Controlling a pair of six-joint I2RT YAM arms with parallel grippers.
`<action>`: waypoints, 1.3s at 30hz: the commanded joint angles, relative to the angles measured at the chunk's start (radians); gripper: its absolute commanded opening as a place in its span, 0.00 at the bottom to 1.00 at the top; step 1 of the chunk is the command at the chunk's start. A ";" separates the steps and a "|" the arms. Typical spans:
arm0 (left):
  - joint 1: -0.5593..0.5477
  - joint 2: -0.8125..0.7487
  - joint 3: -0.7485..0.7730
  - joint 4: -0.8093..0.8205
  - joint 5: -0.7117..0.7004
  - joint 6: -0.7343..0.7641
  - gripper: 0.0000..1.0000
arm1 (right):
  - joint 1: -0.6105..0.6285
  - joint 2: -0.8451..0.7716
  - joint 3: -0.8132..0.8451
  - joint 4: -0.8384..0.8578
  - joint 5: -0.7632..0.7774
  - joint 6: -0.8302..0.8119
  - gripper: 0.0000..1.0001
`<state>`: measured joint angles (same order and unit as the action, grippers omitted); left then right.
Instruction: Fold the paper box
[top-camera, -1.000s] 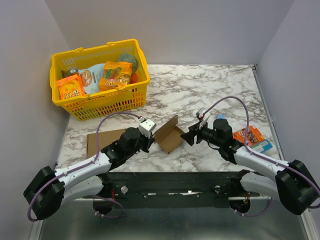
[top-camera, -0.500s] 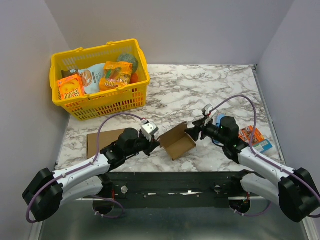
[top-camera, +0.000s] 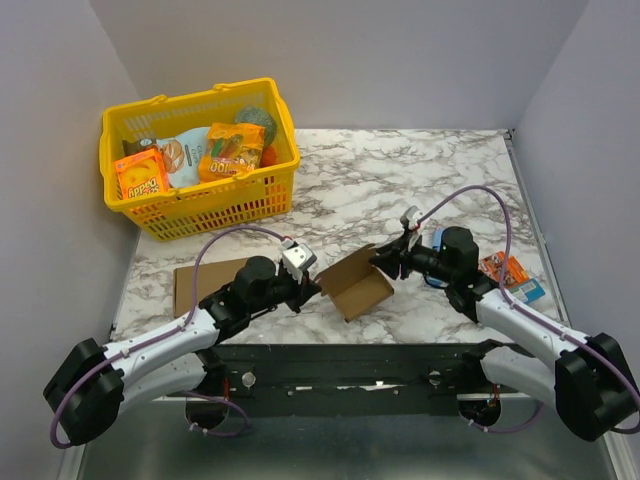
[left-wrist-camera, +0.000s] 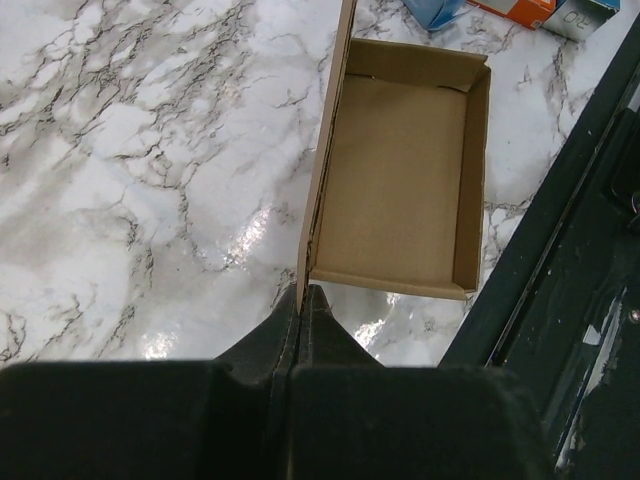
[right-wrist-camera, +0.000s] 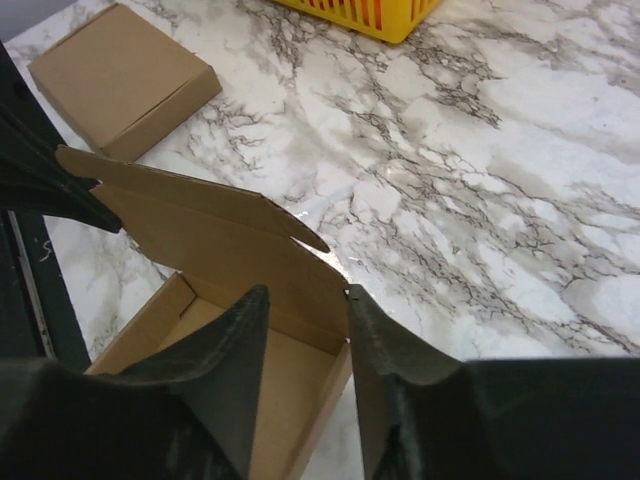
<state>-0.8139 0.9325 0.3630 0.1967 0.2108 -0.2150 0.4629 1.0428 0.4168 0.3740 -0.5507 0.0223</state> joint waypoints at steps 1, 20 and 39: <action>-0.004 -0.020 -0.001 0.027 0.004 -0.012 0.00 | 0.002 0.003 0.031 -0.033 -0.055 -0.038 0.40; -0.004 0.049 0.037 0.026 -0.002 -0.014 0.00 | 0.003 0.079 0.048 -0.009 -0.207 0.005 0.19; -0.004 0.103 0.064 0.072 0.052 -0.012 0.00 | 0.045 0.148 0.040 0.045 -0.167 0.031 0.18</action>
<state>-0.8139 1.0355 0.3874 0.1848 0.2184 -0.2264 0.4873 1.1812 0.4442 0.3817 -0.6727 0.0441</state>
